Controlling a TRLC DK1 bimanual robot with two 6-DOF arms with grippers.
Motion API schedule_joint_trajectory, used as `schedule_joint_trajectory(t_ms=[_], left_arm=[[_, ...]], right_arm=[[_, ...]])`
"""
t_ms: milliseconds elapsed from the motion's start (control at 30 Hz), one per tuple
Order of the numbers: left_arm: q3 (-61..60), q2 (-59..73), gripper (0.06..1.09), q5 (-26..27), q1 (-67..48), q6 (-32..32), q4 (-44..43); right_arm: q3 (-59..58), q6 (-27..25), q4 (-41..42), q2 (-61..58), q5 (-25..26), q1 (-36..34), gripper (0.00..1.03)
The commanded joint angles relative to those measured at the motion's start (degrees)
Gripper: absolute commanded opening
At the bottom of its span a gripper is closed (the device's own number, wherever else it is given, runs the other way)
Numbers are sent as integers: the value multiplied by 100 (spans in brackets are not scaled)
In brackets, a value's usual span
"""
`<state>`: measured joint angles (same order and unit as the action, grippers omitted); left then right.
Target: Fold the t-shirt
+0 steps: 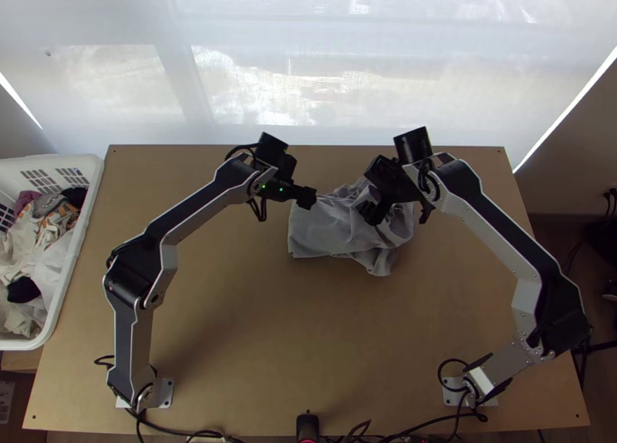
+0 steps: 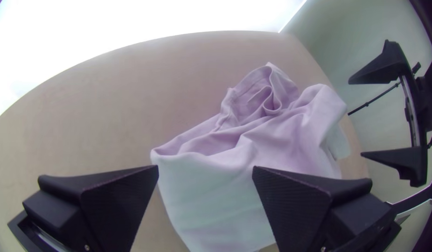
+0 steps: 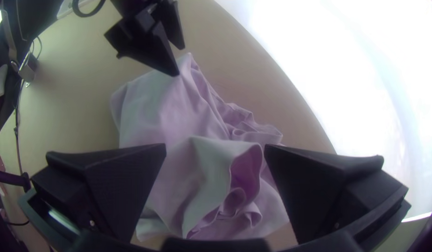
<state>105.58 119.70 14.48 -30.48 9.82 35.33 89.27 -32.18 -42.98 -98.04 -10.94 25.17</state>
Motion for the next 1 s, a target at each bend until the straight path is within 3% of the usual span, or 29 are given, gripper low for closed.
schedule_joint_trajectory(t_ms=[0,600,967], left_arm=[[499,598,104,2,-283,2,26],[657,1108,104,-103,-248,-51,290],[411,563,104,-182,183,-24,334]], right_arm=[[398,-60,0,-637,13,278,98],[-595,-306,405,-1077,13,-1102,98],[-1114,81,475,-400,4,-1137,98]])
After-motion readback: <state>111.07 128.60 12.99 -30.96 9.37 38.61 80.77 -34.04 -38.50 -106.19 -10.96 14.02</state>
